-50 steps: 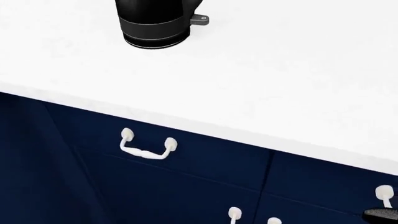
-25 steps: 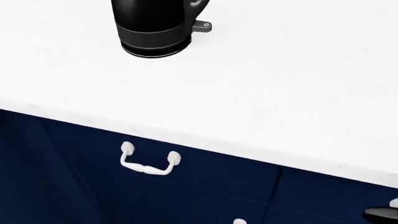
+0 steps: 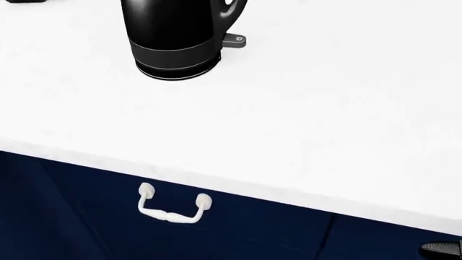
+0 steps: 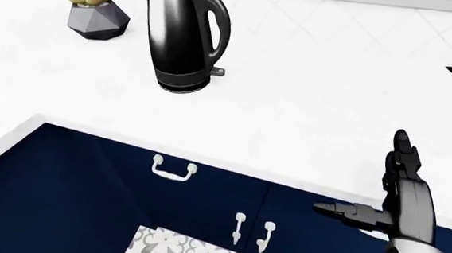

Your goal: Close the lid of the electric kettle.

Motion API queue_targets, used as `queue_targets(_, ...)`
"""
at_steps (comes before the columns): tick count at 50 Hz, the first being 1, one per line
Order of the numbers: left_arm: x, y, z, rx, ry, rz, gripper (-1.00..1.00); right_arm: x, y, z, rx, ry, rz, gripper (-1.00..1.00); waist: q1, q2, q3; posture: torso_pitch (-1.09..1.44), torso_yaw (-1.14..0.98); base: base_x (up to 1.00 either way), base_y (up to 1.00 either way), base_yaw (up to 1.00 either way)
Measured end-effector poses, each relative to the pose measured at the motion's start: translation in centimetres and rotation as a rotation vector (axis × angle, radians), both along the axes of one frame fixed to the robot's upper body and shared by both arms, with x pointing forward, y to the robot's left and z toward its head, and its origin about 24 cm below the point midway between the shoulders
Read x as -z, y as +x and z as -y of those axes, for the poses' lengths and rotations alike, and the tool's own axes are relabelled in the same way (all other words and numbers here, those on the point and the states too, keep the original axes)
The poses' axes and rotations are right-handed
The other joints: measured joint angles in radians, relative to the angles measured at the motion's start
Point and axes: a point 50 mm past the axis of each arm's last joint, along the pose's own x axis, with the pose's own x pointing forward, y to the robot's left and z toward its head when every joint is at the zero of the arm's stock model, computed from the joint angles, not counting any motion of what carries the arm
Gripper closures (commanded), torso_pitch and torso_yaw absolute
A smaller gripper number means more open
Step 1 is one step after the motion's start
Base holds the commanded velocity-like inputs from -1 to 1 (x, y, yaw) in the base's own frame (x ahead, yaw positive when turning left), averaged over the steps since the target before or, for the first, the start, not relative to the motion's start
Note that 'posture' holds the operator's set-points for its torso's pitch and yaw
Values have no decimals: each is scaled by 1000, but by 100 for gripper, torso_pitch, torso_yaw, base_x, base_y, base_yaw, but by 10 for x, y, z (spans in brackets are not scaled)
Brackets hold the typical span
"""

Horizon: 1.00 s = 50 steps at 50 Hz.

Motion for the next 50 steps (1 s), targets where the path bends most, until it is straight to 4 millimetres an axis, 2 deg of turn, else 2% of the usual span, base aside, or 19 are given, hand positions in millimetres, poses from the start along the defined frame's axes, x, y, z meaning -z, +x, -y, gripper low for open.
queue_targets(2,0,0,-1,-1,-3,-5,-100,3,-1,1,7,9,-15,-100,0,3,-4,0,0,5,2,0)
queue_targets(3,-1,-1,-2,-8,2,0,-100,1,-1,0,6,4,-9,-100,-1,11,2,0,0,0,0,0)
queue_targets(5,-5,-3,-3,-21,18,14,-100,-4,-1,-1,0,-12,17,-100,-10,36,10,0,0,0,0,0)
queue_targets(7,-8,-3,-1,-19,30,25,-100,-7,0,-2,-4,-18,34,-100,-20,69,5,0,0,0,0,0)
queue_targets(9,-6,-4,-2,-21,24,22,-100,-6,0,-2,-4,-10,36,-100,-21,55,12,0,0,0,0,0)
queue_targets(12,-3,-3,-4,-25,7,6,-100,-4,-1,-1,-3,-2,29,-100,-16,35,7,0,0,0,0,0)
queue_targets(17,-2,-4,-4,-27,2,-2,-100,-5,0,-2,-14,5,34,-100,-5,24,2,0,0,0,0,0)
queue_targets(33,-2,-2,-3,-20,7,5,-100,-6,1,-4,-20,-21,29,-100,5,29,-6,0,0,0,1,0)
queue_targets(36,0,0,-2,-10,4,-1,-100,-4,1,-3,-11,-23,20,-100,5,45,-12,0,0,0,9,0)
queue_targets(40,-4,-1,-2,-12,20,14,-100,-4,-1,-1,10,-28,14,-100,4,63,-6,0,0,0,9,0)
queue_targets(47,-1,-3,-6,-39,5,-2,-100,-3,2,-6,-30,-18,13,-100,15,30,-2,0,0,0,9,0)
queue_targets(50,-5,-3,-4,-32,20,11,-100,-4,1,-3,-14,-24,14,-100,10,-5,-1,0,0,0,9,0)
